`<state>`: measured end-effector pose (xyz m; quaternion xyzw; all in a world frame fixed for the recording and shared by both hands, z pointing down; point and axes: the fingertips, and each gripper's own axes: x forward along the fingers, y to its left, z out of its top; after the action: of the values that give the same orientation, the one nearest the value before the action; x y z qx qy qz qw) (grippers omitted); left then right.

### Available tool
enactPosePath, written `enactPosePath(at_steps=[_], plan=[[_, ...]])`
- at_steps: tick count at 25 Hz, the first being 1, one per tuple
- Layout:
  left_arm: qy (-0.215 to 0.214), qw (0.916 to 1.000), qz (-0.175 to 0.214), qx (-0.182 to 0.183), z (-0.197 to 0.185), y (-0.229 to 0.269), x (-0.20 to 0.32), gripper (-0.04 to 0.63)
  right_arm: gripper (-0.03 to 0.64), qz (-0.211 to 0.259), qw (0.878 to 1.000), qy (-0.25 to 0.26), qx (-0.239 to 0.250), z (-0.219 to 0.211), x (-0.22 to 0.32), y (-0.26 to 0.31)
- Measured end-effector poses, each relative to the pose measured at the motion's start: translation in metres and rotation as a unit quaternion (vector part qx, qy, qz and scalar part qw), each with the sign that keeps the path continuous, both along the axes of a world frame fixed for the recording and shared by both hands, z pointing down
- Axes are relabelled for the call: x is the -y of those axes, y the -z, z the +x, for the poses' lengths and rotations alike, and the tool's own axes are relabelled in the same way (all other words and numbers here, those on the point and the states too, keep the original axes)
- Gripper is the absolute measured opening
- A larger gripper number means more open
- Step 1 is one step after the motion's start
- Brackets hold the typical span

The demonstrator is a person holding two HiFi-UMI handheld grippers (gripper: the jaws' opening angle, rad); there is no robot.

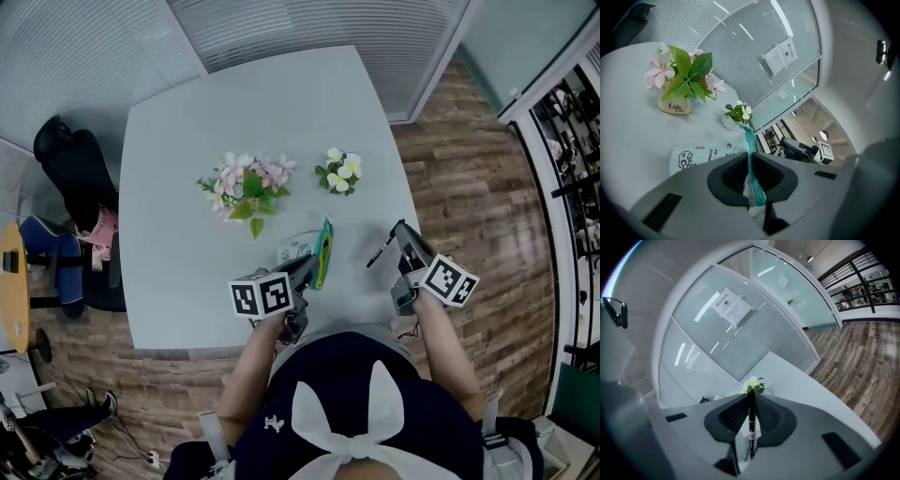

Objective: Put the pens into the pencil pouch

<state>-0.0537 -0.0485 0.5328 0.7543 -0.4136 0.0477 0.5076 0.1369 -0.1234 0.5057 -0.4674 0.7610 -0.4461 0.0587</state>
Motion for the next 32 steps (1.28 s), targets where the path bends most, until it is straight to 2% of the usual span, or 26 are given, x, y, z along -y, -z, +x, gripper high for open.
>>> enactPosePath(at_steps=[14,20,28,32], plan=[[-0.001,1.0000,0.000,-0.002,0.004,0.001,0.000,0.046,0.049,0.043,0.998,0.024,0.043,-0.034,0.013,0.047],[-0.002,1.0000,-0.001,0.001,0.006,-0.001,0.000,0.046,0.049,0.071,0.994,0.049,0.064,-0.058,0.020,0.070],[-0.002,1.0000,0.001,-0.001,0.009,0.001,0.000,0.046,0.049,0.096,0.991,0.071,0.065,-0.080,0.027,0.092],[-0.001,1.0000,0.003,-0.005,0.010,0.002,0.002,0.046,0.049,0.117,0.988,0.087,0.045,-0.092,0.031,0.098]])
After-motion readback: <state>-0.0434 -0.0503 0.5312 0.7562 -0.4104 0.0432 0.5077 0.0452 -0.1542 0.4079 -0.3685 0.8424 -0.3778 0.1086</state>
